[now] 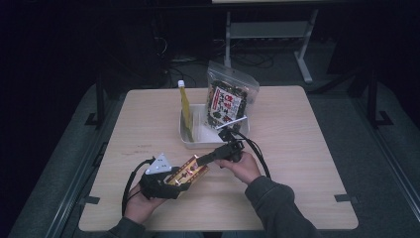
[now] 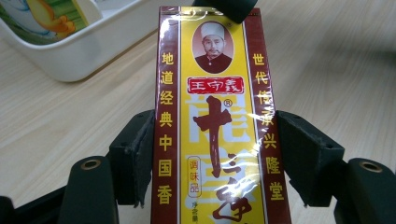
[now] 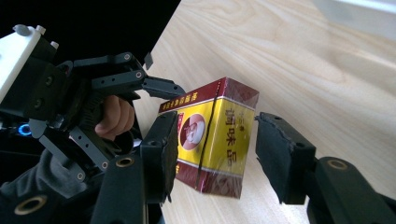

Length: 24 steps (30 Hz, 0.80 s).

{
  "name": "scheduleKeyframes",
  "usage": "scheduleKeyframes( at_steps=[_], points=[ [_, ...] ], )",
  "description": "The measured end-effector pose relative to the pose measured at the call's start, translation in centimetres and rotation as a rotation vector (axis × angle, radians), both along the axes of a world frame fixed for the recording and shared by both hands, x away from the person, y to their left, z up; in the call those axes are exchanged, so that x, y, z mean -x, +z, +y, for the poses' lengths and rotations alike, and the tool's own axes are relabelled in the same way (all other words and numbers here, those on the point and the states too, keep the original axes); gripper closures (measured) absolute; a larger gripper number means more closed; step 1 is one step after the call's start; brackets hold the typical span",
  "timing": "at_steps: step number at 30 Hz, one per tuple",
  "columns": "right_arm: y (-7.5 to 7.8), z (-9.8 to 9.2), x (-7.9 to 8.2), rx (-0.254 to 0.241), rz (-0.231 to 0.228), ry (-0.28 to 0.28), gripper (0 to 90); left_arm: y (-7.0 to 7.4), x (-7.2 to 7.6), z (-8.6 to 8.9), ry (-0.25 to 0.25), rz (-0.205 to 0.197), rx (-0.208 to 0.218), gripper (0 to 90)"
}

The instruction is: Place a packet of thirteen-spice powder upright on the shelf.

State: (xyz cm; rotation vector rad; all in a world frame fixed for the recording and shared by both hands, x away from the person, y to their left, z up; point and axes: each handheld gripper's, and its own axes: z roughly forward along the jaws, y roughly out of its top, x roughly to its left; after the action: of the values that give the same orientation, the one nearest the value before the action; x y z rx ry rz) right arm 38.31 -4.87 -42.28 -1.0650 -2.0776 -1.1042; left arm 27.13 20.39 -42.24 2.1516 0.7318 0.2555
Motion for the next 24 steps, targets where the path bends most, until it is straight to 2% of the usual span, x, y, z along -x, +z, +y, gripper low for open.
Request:
scheduleKeyframes(
  at_steps=[6, 14, 18, 21, 24],
  points=[
    [-0.33, 0.25, -0.03, 0.005, 0.031, 0.026, 54.2, 0.07, 0.05, -0.02, -0.004, -0.007, 0.009, 32.3],
    [-0.34, 0.22, -0.08, 0.02, 0.076, 0.016, 57.6, -0.18, 0.11, -0.24, -0.009, -0.014, 0.001, 32.2],
    [-0.23, -0.2, -0.21, -0.028, 0.1, -0.002, 63.4, -0.43, 0.07, -0.4, -0.005, -0.023, -0.015, 32.2],
    [-0.05, -0.17, -0.15, -0.024, 0.1, -0.008, 65.0, -0.53, 0.12, -0.68, -0.003, -0.035, -0.038, 32.1],
    [-0.08, -0.2, -0.11, -0.023, 0.111, -0.021, 66.2, -0.62, 0.09, -0.72, 0.001, -0.04, -0.041, 31.9]
  ],
)
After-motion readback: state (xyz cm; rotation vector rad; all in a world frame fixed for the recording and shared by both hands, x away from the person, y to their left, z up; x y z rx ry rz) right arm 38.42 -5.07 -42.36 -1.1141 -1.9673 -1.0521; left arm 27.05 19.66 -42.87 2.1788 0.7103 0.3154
